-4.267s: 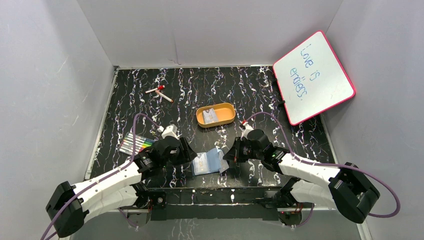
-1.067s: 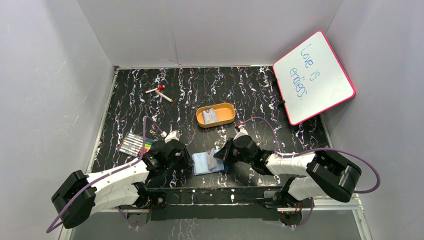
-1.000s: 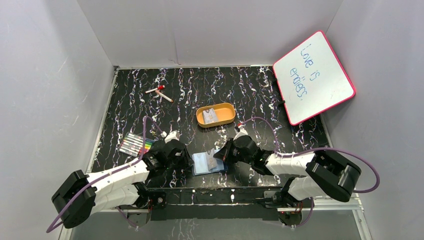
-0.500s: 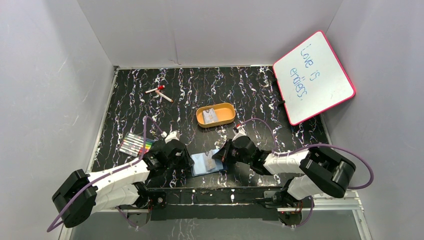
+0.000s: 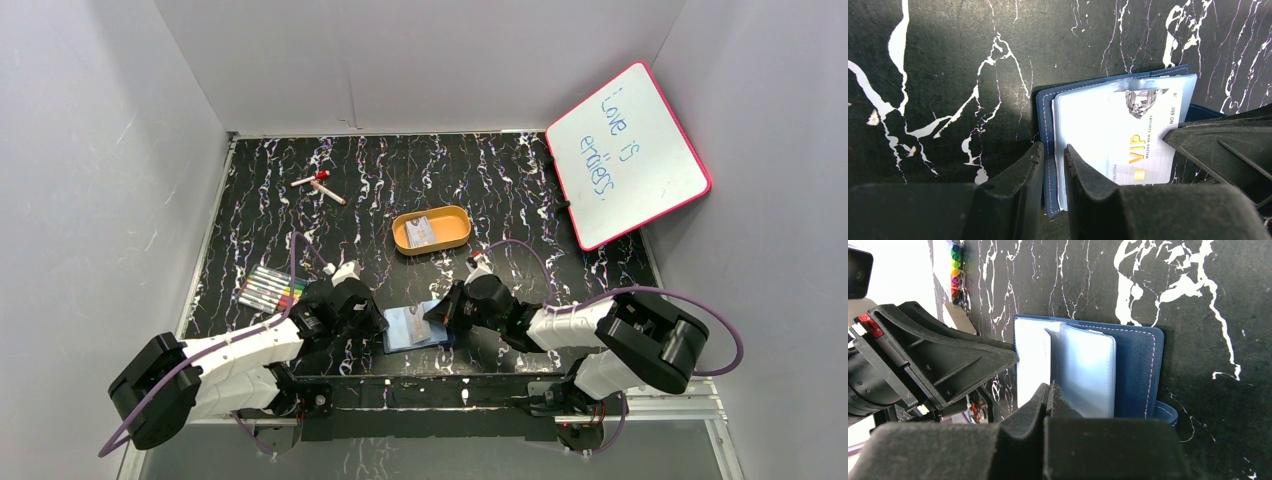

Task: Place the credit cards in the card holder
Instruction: Insert the credit card into the card holder.

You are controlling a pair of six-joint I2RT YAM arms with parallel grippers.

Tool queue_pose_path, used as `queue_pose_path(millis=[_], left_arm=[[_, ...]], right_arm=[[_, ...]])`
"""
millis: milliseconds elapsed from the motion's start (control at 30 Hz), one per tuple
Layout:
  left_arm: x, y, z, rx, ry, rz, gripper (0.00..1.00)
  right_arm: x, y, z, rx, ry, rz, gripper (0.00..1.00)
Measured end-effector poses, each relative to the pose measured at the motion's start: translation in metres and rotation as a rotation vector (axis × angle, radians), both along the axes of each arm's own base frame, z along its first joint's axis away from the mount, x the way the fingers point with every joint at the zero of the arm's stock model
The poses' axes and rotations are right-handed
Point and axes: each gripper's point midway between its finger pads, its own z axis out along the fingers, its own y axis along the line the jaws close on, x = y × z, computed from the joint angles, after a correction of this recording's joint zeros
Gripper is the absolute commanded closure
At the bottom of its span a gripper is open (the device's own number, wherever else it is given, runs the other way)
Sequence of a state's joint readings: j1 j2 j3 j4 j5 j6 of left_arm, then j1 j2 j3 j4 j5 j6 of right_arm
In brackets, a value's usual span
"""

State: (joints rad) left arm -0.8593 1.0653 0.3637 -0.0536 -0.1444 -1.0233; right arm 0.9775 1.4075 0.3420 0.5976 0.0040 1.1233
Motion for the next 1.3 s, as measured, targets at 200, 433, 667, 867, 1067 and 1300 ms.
queue_pose_path(millis=[200,433,667,867,1067,1300], left_arm=[[0.001,-0.002,0.000,-0.014,-0.002,0.012,0.85],[0.002,-0.002,0.000,-0.025,-0.001,0.022,0.85],[0.002,-0.002,0.000,-0.029,0.001,0.026,0.83],[0.001,-0.002,-0.001,-0.028,0.004,0.028,0.83],[0.000,-0.001,-0.001,-0.031,0.003,0.029,0.83],[0.000,0.000,-0.002,-0.037,0.006,0.041,0.88]], right_arm=[[-0.003,0.000,-0.001,0.002,0.002,0.005,1.00],[-0.008,0.005,-0.008,0.001,0.008,0.021,1.00],[-0.015,0.009,-0.012,-0.005,0.015,0.054,0.87],[-0.018,0.009,-0.011,-0.040,0.012,0.084,0.89],[-0.019,0.012,-0.007,-0.046,0.006,0.110,1.00],[-0.020,0.015,-0.004,-0.029,0.009,0.118,1.00]])
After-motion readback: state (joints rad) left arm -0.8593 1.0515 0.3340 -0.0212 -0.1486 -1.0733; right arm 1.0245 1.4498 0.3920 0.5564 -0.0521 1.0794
